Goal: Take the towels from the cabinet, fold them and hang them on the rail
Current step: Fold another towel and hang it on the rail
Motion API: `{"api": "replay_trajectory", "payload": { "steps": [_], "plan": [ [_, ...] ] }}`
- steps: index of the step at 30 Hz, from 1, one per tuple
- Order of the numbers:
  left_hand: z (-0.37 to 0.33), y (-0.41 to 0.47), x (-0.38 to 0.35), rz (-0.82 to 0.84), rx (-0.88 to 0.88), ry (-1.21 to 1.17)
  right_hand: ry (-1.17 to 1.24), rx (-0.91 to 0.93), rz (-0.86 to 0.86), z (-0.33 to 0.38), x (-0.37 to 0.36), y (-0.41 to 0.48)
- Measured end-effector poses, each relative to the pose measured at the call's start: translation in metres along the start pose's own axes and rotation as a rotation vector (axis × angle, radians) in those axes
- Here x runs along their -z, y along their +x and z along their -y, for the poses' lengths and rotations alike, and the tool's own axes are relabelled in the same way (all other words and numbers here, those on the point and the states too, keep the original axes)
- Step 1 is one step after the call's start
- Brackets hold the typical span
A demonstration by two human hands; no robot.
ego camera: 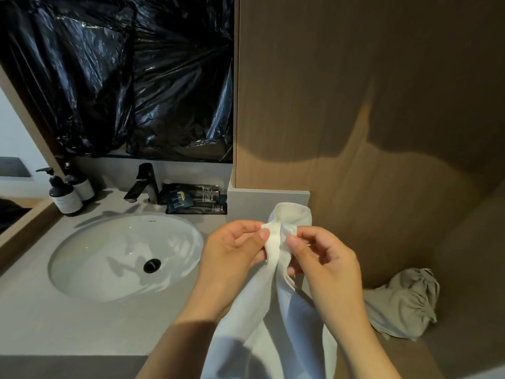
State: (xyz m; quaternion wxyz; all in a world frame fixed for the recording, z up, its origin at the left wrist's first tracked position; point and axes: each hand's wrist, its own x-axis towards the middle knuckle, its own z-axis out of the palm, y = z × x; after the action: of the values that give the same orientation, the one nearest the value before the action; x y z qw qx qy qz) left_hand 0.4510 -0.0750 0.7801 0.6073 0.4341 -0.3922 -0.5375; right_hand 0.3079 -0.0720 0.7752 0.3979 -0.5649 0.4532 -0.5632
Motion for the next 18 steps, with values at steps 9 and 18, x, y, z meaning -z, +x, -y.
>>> {"api": "replay_trajectory", "payload": {
  "steps": [9,18],
  "plan": [
    [-0.01,-0.012,-0.001,0.048,-0.009,-0.057,0.217,-0.073,0.064,0.005,0.003,0.002],
    [-0.016,-0.018,0.004,0.109,-0.035,-0.019,0.194,-0.036,0.076,0.01,-0.001,0.001]
  ]
}}
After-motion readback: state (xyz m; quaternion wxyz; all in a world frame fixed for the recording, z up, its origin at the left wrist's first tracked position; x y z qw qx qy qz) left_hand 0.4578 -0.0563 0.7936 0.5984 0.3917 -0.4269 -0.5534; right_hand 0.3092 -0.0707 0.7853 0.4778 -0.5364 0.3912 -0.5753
